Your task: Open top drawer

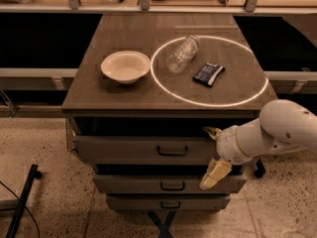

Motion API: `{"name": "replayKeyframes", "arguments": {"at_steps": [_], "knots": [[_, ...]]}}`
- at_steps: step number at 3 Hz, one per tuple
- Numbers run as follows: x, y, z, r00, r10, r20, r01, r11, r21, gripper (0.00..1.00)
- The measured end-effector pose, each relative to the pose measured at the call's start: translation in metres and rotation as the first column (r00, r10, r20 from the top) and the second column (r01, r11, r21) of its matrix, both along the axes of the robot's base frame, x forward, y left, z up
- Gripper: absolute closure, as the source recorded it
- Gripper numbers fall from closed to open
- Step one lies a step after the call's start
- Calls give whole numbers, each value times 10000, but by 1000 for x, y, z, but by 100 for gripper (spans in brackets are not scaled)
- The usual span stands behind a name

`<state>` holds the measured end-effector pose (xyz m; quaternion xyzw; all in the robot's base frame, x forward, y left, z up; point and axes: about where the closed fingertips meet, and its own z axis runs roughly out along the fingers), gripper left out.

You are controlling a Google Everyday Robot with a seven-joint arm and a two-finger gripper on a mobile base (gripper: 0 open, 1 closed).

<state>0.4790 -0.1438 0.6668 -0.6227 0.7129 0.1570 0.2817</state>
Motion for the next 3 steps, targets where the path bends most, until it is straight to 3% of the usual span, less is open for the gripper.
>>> {"name": "replayKeyframes", "arguments": {"at_steps": [1, 3], "knots": [[-13, -11, -5, 9993, 231, -296, -234, 9997, -101, 0], [-28, -19, -1, 9981, 452, -410, -455, 9989, -82, 0]]}}
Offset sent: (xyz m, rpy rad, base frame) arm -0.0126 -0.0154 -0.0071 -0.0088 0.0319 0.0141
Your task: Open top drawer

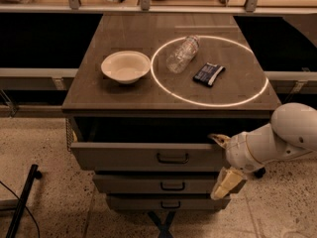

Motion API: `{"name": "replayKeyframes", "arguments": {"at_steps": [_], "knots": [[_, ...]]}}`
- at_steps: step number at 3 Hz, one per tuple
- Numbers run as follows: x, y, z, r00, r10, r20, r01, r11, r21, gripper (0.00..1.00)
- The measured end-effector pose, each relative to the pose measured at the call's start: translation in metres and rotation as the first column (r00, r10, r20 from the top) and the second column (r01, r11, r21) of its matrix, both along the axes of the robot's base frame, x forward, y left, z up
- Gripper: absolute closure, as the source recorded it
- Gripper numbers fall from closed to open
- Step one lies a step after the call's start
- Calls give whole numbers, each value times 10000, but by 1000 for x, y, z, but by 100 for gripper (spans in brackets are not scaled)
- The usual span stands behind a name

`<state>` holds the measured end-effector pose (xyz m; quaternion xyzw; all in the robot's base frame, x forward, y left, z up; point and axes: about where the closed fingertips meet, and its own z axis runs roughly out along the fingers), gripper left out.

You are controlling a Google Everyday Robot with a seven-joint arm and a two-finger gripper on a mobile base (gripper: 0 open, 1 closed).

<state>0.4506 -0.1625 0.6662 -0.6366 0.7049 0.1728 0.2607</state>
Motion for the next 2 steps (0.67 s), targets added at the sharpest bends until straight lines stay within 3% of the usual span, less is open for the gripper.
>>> {"name": "replayKeyframes", "arguments": {"at_steps": [1, 2], "knots": [[-26, -16, 3, 9997, 90, -229, -92, 9999, -90, 0], [-33, -18, 9, 9996, 192, -191, -193, 9998, -69, 0]]}}
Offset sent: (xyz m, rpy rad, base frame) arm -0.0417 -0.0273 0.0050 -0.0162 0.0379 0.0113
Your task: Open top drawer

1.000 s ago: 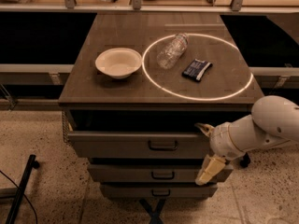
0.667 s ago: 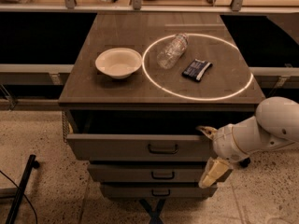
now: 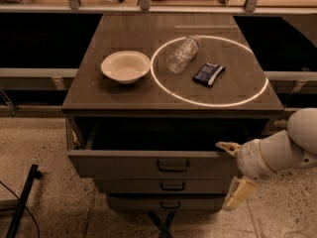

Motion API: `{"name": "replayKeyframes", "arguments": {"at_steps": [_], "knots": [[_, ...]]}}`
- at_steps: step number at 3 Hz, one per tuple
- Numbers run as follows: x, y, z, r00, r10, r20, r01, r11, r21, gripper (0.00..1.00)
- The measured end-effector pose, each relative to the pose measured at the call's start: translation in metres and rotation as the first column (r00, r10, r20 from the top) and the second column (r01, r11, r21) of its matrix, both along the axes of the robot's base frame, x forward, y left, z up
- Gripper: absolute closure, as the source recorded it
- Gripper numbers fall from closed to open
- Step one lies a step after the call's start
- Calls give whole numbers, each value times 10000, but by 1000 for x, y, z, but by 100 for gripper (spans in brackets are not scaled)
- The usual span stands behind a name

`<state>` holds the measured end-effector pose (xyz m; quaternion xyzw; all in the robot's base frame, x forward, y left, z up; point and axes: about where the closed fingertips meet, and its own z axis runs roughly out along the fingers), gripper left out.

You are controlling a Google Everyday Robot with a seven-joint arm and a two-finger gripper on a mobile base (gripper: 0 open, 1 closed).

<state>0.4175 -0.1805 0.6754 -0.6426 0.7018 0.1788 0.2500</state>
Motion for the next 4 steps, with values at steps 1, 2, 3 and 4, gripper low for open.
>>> {"name": "replayKeyframes", "arguments": {"at_steps": [1, 2, 3, 4], "knots": [[4, 4, 11, 9996, 129, 241, -130, 9999, 25, 0], [17, 9, 22, 9988, 145, 477, -149, 9999, 85, 0], [34, 17, 19, 9985, 129, 535, -131, 9999, 33, 0], [41, 24, 8, 9992, 121, 386, -120, 9999, -26, 0]]}}
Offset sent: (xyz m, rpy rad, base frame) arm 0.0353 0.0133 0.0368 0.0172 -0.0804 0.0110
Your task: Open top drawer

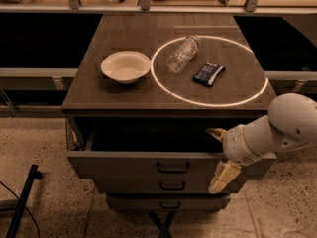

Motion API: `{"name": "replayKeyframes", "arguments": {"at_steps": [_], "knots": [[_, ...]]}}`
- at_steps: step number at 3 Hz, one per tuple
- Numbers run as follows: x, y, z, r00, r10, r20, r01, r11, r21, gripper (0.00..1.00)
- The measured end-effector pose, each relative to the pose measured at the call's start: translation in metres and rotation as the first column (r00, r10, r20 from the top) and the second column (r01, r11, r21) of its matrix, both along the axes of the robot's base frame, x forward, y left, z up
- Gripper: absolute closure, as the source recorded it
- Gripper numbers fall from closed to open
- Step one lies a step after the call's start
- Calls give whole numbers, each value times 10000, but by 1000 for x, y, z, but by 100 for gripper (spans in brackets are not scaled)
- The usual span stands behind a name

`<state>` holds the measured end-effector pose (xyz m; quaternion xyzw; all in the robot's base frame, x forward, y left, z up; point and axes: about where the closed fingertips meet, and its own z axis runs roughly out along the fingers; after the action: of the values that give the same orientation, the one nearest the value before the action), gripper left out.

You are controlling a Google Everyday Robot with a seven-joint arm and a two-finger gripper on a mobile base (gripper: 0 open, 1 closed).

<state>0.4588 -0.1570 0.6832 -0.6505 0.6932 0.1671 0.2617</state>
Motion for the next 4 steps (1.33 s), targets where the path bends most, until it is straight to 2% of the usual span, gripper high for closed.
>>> {"name": "replayKeyframes", "arguments": {"at_steps": [1, 2, 4], "knots": [[1, 2, -15, 9997, -67, -214, 67, 10000, -33, 0], [-7, -5, -31, 9986, -192, -498, 200, 9997, 158, 0], [-28, -18, -36, 9969, -136, -771, 140, 9999, 44, 0]]}}
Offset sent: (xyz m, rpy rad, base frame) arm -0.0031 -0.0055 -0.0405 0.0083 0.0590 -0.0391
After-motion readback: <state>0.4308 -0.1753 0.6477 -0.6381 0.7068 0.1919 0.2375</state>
